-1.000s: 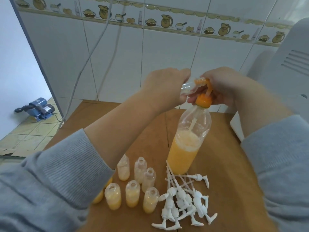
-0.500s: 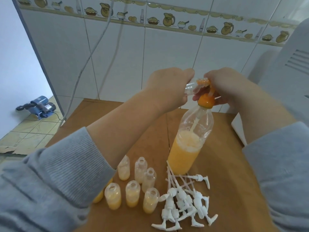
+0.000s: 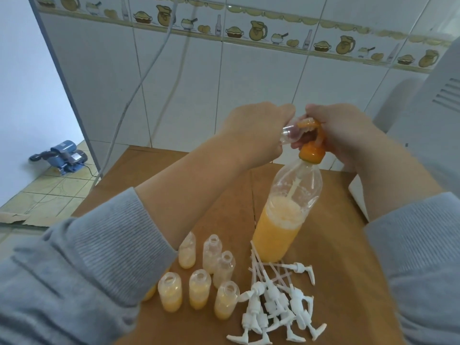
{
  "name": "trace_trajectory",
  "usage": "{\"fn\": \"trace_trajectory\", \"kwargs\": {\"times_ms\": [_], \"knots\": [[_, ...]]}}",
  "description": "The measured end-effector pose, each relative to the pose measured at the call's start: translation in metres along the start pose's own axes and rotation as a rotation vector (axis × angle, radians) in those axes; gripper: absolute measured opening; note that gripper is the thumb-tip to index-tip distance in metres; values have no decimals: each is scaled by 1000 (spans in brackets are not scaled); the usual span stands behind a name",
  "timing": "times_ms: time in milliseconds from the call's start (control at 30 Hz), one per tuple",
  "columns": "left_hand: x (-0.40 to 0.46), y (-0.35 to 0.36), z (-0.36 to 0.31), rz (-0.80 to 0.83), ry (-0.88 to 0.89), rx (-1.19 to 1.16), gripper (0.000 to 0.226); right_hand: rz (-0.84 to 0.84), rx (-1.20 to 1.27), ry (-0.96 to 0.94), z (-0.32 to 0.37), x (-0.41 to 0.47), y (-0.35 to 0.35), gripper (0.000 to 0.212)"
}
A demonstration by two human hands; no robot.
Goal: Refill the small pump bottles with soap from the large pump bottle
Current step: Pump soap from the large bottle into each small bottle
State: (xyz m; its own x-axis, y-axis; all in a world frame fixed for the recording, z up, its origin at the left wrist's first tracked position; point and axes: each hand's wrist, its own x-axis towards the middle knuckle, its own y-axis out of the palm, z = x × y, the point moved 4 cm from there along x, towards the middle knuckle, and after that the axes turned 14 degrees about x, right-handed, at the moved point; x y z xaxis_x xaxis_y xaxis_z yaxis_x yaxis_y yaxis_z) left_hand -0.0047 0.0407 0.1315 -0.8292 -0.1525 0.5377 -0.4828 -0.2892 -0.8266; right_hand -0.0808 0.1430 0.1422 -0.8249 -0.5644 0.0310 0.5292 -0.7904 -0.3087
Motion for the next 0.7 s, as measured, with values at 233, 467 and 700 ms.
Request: {"fn": "trace_trajectory", "kwargs": {"times_ms": [233, 467, 700], "knots": [[-3, 15, -5, 91, 8, -16, 22, -22, 101, 76, -13, -4, 7, 19], [2, -1, -5, 22, 14, 14, 24, 36, 164, -19, -5, -2, -3, 34], [-3, 11, -5, 92, -23, -39, 20, -187, -419, -21, -9, 18, 3, 25]]}}
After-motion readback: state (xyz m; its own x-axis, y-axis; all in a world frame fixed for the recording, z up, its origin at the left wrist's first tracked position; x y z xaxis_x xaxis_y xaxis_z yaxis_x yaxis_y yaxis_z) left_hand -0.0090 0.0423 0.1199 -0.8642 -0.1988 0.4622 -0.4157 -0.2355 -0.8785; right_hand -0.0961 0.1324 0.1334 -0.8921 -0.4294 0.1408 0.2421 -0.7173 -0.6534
